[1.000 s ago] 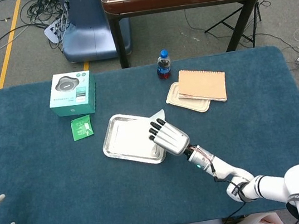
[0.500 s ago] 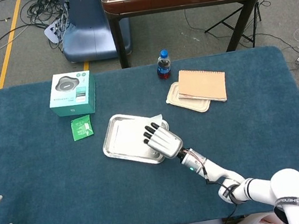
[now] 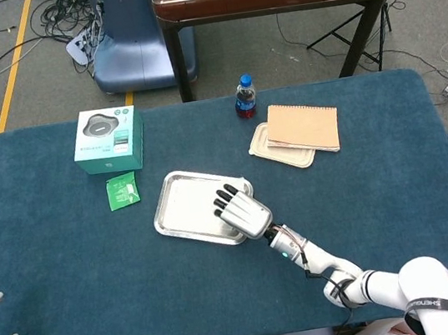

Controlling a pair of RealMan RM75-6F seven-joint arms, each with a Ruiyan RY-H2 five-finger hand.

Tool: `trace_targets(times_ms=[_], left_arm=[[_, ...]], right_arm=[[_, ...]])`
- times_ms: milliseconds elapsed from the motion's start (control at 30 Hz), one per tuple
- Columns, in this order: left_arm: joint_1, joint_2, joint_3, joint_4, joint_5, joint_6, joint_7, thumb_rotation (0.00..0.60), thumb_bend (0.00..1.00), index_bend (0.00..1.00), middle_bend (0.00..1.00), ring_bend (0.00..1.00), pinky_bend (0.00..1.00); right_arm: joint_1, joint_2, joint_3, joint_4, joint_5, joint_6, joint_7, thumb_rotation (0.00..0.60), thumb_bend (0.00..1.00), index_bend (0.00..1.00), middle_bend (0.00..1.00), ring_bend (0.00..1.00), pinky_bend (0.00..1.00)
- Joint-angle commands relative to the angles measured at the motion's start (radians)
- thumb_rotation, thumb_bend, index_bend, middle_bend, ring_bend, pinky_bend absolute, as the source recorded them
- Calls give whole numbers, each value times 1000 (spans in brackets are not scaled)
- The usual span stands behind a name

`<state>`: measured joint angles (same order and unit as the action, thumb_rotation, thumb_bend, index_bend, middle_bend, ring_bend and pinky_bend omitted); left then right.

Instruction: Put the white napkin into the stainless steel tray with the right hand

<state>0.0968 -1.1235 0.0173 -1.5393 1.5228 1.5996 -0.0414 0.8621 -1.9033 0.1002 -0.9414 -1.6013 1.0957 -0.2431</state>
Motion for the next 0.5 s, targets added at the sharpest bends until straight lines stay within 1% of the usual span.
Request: trace_targets(times_ms=[33,167,300,400,500], left_arm=[[0,1,0,0,0,-1,0,600,242,198,91,90,0],[2,2,0,0,1,4,-3,600,242,198,91,89,0],[6,3,0,4,-2,5,-7,600,242,198,91,89,0],[5,2,1,6,1,5,-10,600,242,198,91,89,0],[4,1,1,7,4,6,-11,600,242,198,91,89,0]], right_arm=[[1,-7,2,5,2,0,-4,600,400,570,385,238,263],[2,-20,8,13,9,-1,-8,600,399,550,381,236,258],[-1,-18,14,3,20,-3,-22,600,395,500,364,221,243],[-1,-17,24,-11,40,-20,-42,600,361,442,346,206,234],[0,-18,35,-27,58,-34,-40,600,298,429,341,204,233]])
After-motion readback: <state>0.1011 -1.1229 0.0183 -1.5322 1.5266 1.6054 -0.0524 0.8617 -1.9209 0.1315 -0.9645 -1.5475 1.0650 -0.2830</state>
